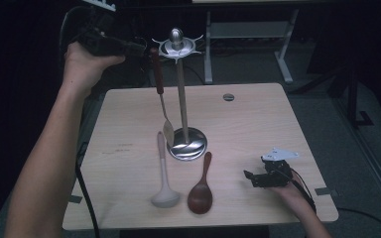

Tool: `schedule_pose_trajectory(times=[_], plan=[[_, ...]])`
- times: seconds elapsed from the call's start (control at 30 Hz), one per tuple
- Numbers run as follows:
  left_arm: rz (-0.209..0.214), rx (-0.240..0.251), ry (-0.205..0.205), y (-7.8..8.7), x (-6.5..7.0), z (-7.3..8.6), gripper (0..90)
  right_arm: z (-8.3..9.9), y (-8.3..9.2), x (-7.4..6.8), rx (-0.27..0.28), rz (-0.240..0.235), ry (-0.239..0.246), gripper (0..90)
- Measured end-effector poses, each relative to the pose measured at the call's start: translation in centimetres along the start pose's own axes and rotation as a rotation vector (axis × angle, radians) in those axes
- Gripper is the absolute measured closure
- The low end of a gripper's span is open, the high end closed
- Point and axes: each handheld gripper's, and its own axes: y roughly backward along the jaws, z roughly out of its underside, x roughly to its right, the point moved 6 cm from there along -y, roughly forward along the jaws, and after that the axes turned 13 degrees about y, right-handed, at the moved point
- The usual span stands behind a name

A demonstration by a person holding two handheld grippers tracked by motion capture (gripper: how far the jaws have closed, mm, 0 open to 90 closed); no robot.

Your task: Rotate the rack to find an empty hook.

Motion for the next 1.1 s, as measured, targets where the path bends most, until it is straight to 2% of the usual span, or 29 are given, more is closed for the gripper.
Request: schedule_pose_trajectory(times=[0.2, 0.3, 0.5, 0.63, 0.73, 0.9, 0.93, 1.1], plan=[[0.019, -0.019, -0.006, 0.8, 0.1, 2.6, 89.8, 0.0, -0.2, -0.2, -0.011, -0.024, -0.002, 13.7], [0.019, -0.049, -0.014, 0.8, 0.4, 4.2, 89.8, 0.0, -0.3, -0.5, -0.023, -0.036, 0.007, 13.8], [0.033, -0.075, -0.016, 0.4, 0.7, 7.5, 89.3, -0.2, -0.3, -0.6, -0.017, -0.036, 0.018, 13.7], [0.049, -0.084, -0.009, -0.1, 0.8, 9.8, 86.6, -0.3, -0.2, -0.6, -0.006, -0.026, 0.017, 13.7], [0.069, -0.109, -0.004, -0.8, 0.9, 11.8, 86.5, -0.2, -0.2, -0.6, -0.002, -0.025, 0.020, 13.7], [0.107, -0.140, 0.005, -2.2, 1.3, 15.3, 89.3, -0.1, -0.2, -0.5, -0.009, -0.027, 0.013, 13.7], [0.112, -0.141, 0.008, -2.4, 1.3, 15.6, 89.7, -0.1, -0.2, -0.5, -0.010, -0.025, 0.018, 13.7], [0.115, -0.163, 0.019, -3.5, 1.2, 18.4, 89.9, -0.1, -0.2, -0.5, -0.008, -0.023, 0.018, 13.7]])
